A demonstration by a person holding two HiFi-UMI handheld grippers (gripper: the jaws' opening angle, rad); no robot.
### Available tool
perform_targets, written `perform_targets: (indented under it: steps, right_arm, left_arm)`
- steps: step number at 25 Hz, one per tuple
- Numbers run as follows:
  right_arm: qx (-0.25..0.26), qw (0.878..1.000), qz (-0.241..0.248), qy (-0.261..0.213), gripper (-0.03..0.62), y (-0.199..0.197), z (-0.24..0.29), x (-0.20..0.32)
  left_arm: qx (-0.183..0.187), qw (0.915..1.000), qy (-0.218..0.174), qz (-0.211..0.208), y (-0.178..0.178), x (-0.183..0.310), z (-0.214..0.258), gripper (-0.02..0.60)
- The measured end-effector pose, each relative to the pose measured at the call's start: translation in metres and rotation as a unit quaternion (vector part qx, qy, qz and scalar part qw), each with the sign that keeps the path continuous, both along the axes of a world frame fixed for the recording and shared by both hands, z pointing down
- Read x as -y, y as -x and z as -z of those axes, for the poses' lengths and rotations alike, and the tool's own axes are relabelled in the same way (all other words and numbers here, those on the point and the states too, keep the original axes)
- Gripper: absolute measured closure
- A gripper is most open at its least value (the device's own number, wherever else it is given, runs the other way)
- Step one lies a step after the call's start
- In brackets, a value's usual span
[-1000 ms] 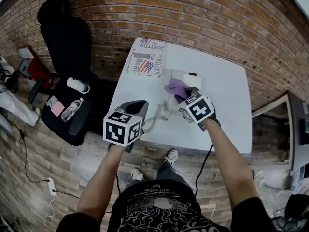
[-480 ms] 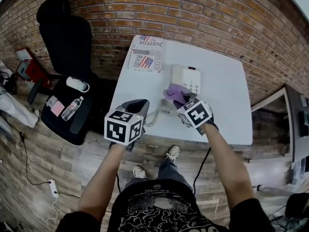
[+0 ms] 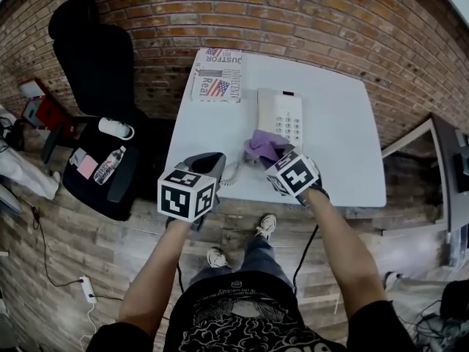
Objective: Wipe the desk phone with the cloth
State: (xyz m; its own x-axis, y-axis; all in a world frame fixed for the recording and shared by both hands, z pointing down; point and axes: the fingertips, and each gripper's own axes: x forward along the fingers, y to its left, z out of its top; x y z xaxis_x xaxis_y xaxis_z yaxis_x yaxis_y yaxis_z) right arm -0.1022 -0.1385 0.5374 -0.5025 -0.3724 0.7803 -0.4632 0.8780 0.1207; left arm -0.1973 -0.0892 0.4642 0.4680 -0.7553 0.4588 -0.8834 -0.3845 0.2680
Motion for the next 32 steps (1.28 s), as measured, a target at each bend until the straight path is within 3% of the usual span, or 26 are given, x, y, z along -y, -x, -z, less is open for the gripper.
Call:
perform_targets:
  steps: [11,23,32]
  right_arm:
    - [0.006,0.999,-0.001,-0.037,0.549,-0.012,0.047,0.024]
    - [0.028,0.997,0.017,-0.071,0.549,-0.035,0.1,0.098]
    - [0.042,0.995,0.052,-0.078,0.549,-0.033,0.125,0.172]
  left_arm:
    - [-0.002,1.0,-0.003,-0.005,-0.007,0.01,0.008,0.575]
    - [-0.003,1.0,-0.008,-0.004,-0.046,0.076,0.019,0.575]
    - [-0.002,0.9998,0.004,0.02,-0.056,0.123,0.015,0.575]
